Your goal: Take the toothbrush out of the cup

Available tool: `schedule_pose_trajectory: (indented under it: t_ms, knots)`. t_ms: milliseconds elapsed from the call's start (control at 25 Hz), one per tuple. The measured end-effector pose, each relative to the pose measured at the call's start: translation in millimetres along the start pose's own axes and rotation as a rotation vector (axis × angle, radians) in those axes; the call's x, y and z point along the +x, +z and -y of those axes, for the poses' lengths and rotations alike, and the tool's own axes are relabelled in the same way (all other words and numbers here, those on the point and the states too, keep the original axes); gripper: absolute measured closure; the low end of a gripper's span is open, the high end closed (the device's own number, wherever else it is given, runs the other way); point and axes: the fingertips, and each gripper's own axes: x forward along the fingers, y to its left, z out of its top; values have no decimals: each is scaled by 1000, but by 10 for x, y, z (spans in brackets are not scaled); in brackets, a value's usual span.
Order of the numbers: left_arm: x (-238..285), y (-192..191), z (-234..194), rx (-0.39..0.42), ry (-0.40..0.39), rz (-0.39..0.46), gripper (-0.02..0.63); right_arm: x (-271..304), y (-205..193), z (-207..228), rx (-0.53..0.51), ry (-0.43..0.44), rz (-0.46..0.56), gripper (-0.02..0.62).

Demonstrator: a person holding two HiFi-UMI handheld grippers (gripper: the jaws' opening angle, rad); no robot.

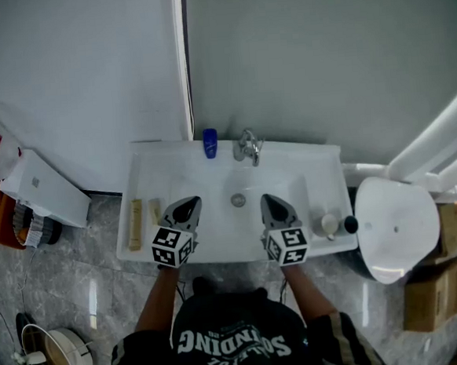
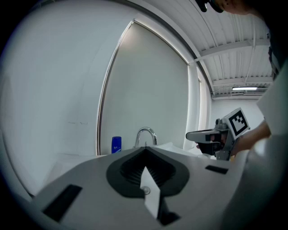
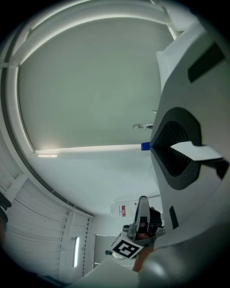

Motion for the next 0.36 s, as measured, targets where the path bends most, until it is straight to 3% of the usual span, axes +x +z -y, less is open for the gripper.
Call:
schedule_pose_trajectory:
  t_ms: [360]
  knots:
    - [-35, -10, -43, 2, -2, -5, 607, 27, -34, -50, -12, 5, 5, 600]
